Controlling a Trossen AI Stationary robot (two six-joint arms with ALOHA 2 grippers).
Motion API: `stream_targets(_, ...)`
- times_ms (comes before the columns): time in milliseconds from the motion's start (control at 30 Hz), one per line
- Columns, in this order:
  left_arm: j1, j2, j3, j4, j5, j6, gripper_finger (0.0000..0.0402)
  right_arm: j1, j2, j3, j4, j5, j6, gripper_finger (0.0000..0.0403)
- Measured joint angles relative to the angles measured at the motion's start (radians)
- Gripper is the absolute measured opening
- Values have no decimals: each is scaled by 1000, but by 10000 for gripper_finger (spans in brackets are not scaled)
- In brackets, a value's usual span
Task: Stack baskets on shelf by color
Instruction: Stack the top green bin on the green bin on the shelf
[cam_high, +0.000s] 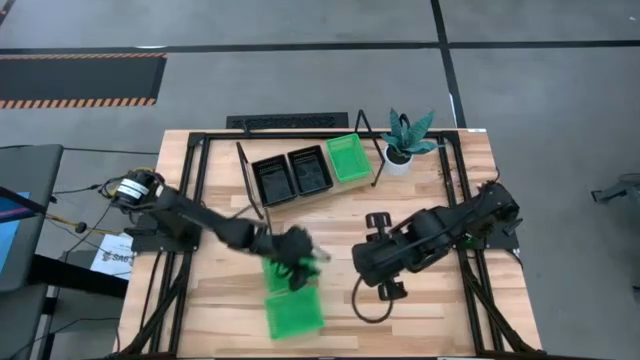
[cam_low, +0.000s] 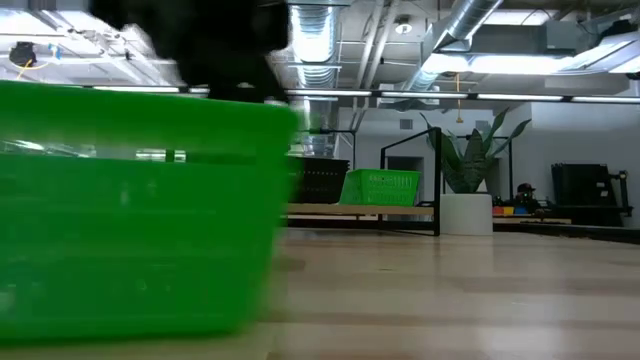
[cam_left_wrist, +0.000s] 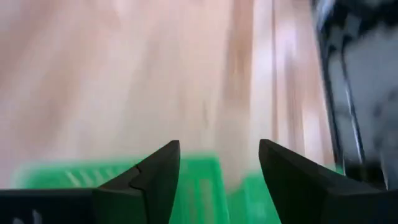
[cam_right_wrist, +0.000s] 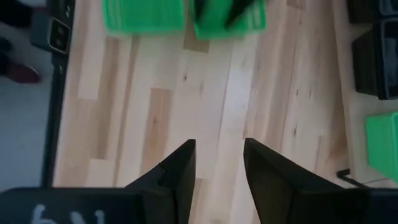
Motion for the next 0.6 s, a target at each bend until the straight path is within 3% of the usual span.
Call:
stream_targets(100, 99, 0, 45, 54, -23, 50, 206, 13, -33, 0, 0, 2, 54, 154)
stream_targets(167, 151, 0, 94, 42, 14, 51, 206, 23, -56, 0, 0, 4, 82, 152)
stream_targets(233, 187, 0, 154, 7, 124, 49, 206, 30, -76, 0, 0, 16, 109, 150)
stream_targets(333, 203, -7, 246, -43, 420, 31, 206, 37, -96, 0, 3, 34, 130, 148)
stream_targets(400, 203, -33, 313, -153, 606, 4, 206, 37, -100, 0, 18, 41, 116, 148)
stream_targets(467, 189, -79, 387, -351, 712, -1, 206, 40, -99, -1, 47, 43, 57, 150)
stream_targets(600, 109, -181, 519, -800, 684, 47, 206, 49, -71, -4, 140, 66, -157, 152)
